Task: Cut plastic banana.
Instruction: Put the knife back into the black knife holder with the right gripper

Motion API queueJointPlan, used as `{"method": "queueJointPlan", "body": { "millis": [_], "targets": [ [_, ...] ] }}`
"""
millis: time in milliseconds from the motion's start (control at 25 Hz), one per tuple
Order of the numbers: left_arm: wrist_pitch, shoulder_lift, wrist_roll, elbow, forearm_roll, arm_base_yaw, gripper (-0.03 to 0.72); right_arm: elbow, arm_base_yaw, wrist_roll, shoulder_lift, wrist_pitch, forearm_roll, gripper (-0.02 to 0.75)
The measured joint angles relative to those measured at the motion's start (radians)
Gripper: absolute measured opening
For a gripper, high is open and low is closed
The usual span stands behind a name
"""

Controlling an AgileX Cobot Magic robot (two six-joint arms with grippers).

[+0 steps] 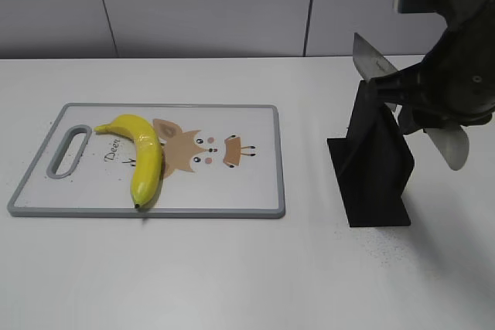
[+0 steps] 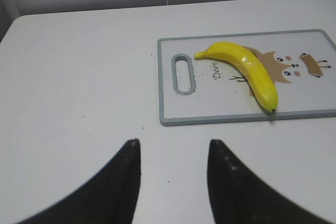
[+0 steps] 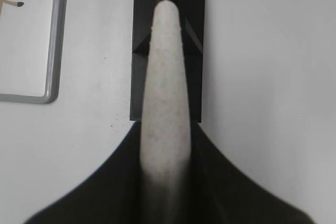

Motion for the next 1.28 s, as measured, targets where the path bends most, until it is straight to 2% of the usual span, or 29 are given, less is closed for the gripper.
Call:
{"method": "queueJointPlan", "body": {
  "millis": [320,960,1280],
  "targets": [
    [0.000,0.000,0.000,0.000,0.000,0.000,0.374,0.001,0.000,0.072,-0.026,-0.055,-0.025,0.183],
    [0.000,0.000,0.000,0.000,0.000,0.000,0.364,0.003,0.000,0.101,0.008,-0.046,-0.057,0.183],
    [0.000,0.000,0.000,0.000,0.000,0.000,0.363,0.064,0.000,0.101,0.049,-0.068,-0.057,0.183]
  ]
}}
